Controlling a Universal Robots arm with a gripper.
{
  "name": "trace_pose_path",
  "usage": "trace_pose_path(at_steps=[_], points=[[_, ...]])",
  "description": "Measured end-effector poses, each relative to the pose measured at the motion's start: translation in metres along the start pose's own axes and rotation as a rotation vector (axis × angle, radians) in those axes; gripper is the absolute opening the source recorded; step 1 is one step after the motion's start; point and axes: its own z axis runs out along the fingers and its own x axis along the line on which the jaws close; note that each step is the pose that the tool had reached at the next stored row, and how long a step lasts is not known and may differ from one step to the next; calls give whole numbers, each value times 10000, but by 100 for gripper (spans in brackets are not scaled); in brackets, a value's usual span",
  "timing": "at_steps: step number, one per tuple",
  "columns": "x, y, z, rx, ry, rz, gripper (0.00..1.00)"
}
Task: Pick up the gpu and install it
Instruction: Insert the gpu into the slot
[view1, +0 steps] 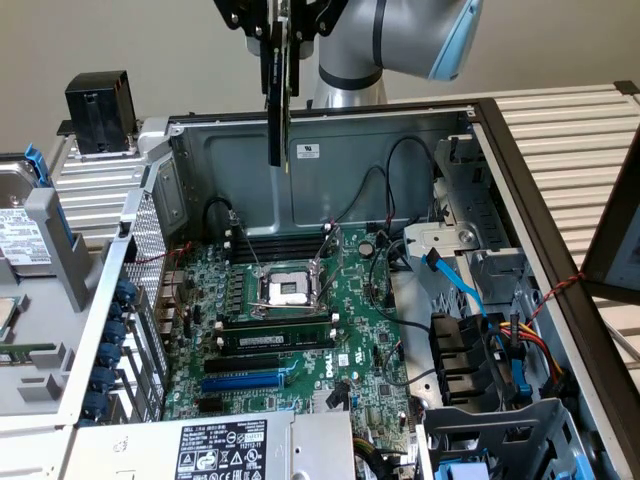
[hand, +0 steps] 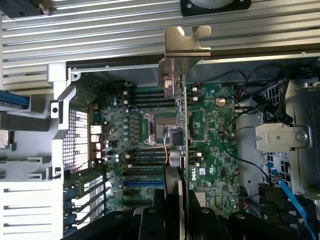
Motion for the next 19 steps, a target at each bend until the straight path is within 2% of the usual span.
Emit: trace_pose_path(at_steps=[2,19], points=[[0,6,3,7,1,-46,28],[0,3,28,226,251,-3120,28]])
